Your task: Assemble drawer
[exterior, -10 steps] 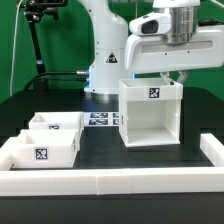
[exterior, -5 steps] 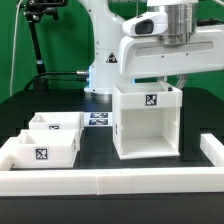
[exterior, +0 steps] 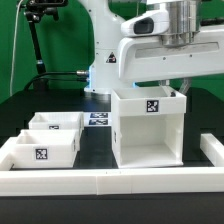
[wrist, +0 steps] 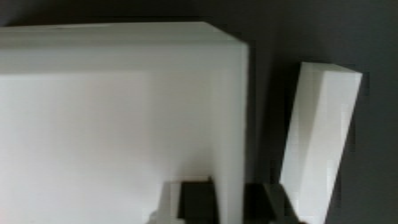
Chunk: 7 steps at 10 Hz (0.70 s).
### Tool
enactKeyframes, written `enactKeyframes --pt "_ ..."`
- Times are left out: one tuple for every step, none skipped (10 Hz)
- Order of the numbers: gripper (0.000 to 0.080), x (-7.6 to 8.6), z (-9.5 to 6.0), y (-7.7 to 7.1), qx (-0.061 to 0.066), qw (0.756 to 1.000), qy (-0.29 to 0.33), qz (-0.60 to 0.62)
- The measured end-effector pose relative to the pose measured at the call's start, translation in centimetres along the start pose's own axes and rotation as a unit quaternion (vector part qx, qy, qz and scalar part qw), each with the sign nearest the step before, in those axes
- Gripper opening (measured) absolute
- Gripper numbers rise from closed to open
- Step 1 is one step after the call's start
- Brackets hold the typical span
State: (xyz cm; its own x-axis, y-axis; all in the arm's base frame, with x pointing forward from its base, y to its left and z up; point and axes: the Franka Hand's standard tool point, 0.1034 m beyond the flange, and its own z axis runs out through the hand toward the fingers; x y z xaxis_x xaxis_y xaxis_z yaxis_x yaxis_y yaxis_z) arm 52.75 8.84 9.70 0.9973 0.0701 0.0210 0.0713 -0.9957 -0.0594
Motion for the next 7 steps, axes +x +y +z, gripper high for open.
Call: enactKeyframes --pt "0.0038 0.0 0.0 -0.1 0.001 1.000 0.000 0.027" --pt "0.0038 0.0 0.0 -0.1 0.001 0.998 0.001 0.058" --pt "0.0038 0.0 0.0 -0.1 0.001 0.997 0.001 0.072" --pt "0.0038 0.4 0.1 0.1 0.005 0.991 0.005 0.130" --pt "0.0038 1.1 0.0 0.5 0.008 0.986 0.008 0.169" --pt "0.0038 1.9 -0.2 0.7 0.012 0.977 0.013 0.213" --pt "0.0038 2.7 -0.4 0.6 0.017 0.969 0.019 0.244"
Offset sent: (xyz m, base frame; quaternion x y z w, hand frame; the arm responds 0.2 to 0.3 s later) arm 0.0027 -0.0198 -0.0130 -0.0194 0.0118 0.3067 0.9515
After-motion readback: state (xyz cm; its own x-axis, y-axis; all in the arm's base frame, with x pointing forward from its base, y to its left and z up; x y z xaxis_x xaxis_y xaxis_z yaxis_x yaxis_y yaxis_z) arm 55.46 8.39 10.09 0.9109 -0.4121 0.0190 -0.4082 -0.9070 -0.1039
